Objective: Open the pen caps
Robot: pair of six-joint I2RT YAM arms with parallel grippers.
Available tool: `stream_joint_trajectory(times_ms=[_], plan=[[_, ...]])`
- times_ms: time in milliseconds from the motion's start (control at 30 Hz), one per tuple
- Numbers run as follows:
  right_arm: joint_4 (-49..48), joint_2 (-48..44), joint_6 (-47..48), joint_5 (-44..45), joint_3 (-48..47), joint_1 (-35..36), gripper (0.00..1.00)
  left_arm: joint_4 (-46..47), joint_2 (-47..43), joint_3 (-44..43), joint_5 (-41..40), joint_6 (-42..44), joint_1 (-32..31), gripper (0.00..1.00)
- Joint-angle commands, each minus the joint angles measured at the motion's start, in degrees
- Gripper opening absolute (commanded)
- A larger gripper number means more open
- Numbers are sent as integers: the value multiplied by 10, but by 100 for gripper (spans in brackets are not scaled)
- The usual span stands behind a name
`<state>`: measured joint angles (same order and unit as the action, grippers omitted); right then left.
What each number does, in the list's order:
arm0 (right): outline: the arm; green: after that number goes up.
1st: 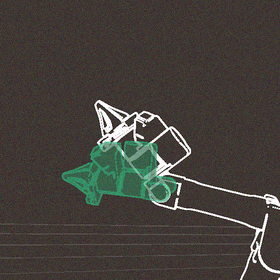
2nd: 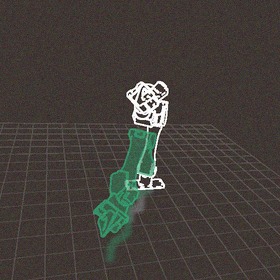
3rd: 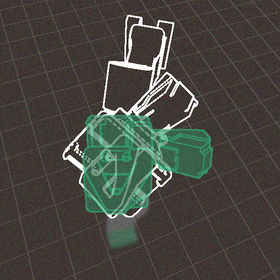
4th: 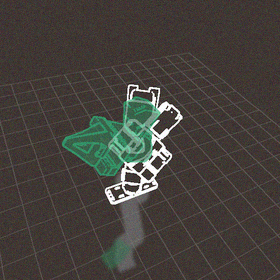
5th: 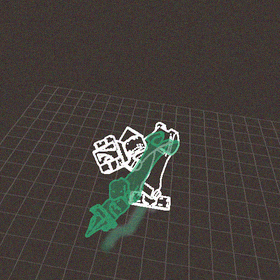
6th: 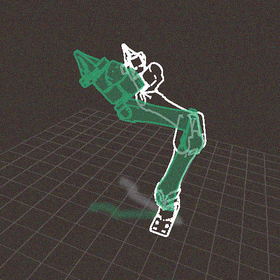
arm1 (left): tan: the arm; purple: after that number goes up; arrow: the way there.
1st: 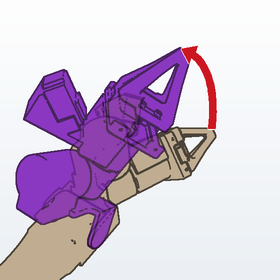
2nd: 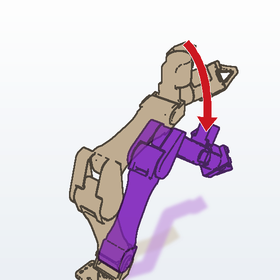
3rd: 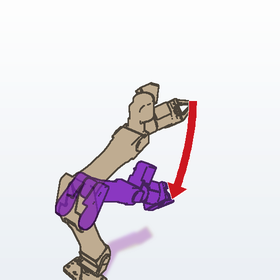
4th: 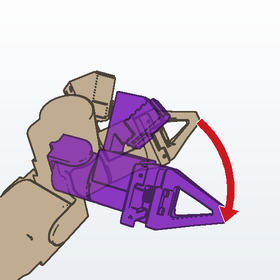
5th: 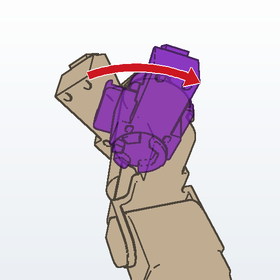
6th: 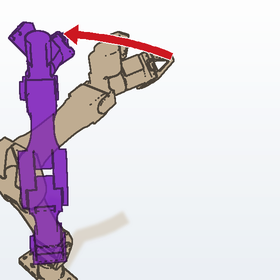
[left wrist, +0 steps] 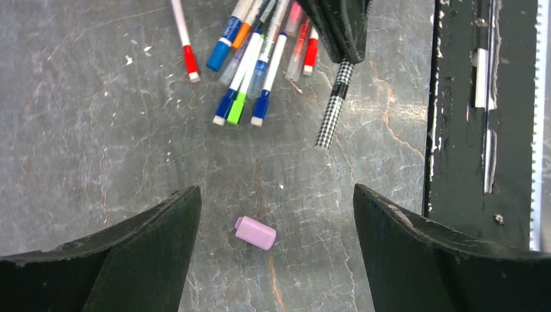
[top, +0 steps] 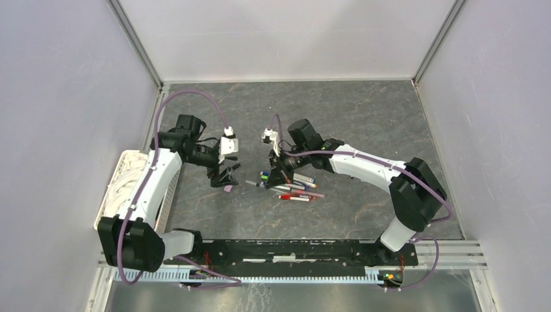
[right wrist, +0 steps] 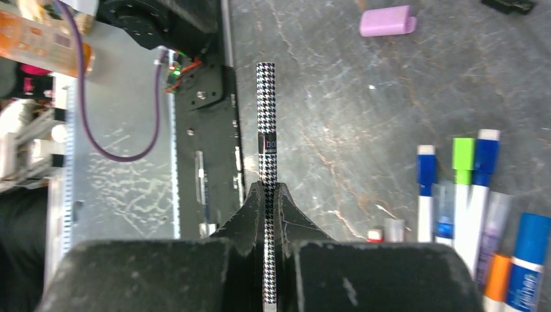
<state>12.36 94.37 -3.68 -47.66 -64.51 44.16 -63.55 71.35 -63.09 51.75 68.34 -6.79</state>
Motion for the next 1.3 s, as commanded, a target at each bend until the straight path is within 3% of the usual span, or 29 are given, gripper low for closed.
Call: stream_joint_trajectory(times_ms=[0, 200, 433, 633, 733, 767, 833, 900, 1000, 1100, 1267], plan=[[-28, 16, -80, -53, -40, 8, 0, -15, -30, 22, 2, 66, -36, 90], [-16, 41, -104, -59, -74, 16, 0, 8, -50, 44, -33, 42, -85, 84], [-11, 50, -120, -57, -96, 17, 0, 61, -53, 65, -89, -6, -135, 66], [-6, 50, -122, -46, -101, 20, 0, 76, -43, 63, -110, -15, -157, 36], [-5, 51, -119, -40, -98, 25, 0, 80, -42, 58, -114, -21, -163, 5], [-5, 51, -116, -39, -96, 27, 3, 83, -43, 58, -115, -25, -163, 3], [-13, 50, -116, -38, -91, 33, 24, 84, -48, 58, -114, -23, -166, 2], [-25, 51, -120, -42, -89, 41, 35, 84, -50, 58, -114, -24, -169, 2], [-29, 64, -124, -55, -99, 47, 38, 84, -49, 55, -113, -26, -172, 2], [-27, 74, -123, -64, -107, 48, 34, 82, -48, 52, -110, -26, -172, 2], [-15, 71, -111, -72, -99, 46, 1, 71, -49, 47, -119, -17, -173, 2]])
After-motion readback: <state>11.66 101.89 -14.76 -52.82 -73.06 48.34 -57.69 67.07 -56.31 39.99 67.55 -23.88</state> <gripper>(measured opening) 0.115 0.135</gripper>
